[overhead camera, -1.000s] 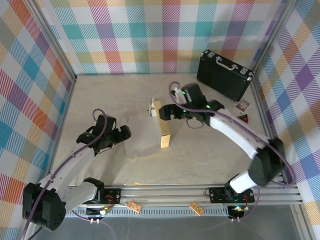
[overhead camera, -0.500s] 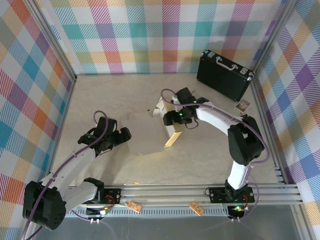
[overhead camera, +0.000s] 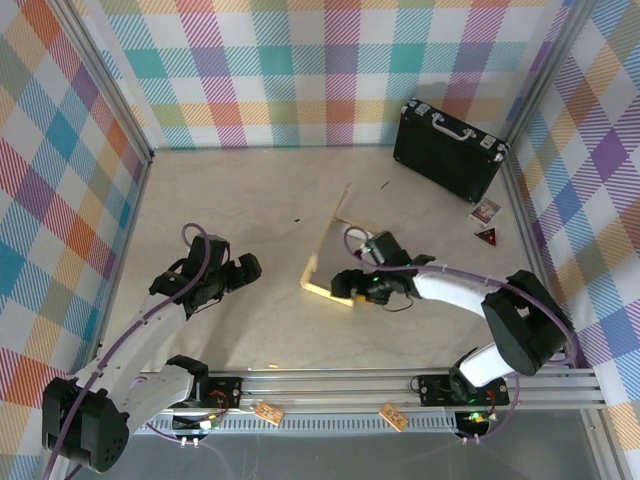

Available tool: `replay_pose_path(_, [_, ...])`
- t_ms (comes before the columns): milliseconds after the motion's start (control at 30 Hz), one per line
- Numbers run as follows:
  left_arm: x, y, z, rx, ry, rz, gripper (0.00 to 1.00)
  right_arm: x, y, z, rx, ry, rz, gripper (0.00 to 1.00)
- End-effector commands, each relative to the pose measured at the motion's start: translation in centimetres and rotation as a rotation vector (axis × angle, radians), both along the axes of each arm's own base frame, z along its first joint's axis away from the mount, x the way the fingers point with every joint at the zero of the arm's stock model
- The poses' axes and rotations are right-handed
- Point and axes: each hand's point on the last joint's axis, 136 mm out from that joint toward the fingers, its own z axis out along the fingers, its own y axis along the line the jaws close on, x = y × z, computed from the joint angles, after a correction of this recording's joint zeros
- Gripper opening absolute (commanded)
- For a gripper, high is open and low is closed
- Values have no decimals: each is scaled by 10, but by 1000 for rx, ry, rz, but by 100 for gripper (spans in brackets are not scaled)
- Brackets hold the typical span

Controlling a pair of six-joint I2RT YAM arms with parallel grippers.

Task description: Fold the paper box

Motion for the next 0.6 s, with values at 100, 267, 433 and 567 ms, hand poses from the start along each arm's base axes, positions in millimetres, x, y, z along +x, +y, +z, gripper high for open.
replay_pose_path(100, [-7, 11, 21, 32, -31, 9, 100, -13, 8, 14, 55, 34, -76, 90])
replay_pose_path(267, [-10, 4, 14, -6, -21, -10, 100, -24, -33, 33, -120, -110, 7, 90])
replay_pose_path(433, [-11, -11, 5, -87, -11, -48, 91, 6, -77, 70, -270, -343, 10, 76])
replay_pose_path(567, [-10, -35, -2, -201, 2, -94, 84, 66, -108, 88, -266, -423, -141, 54])
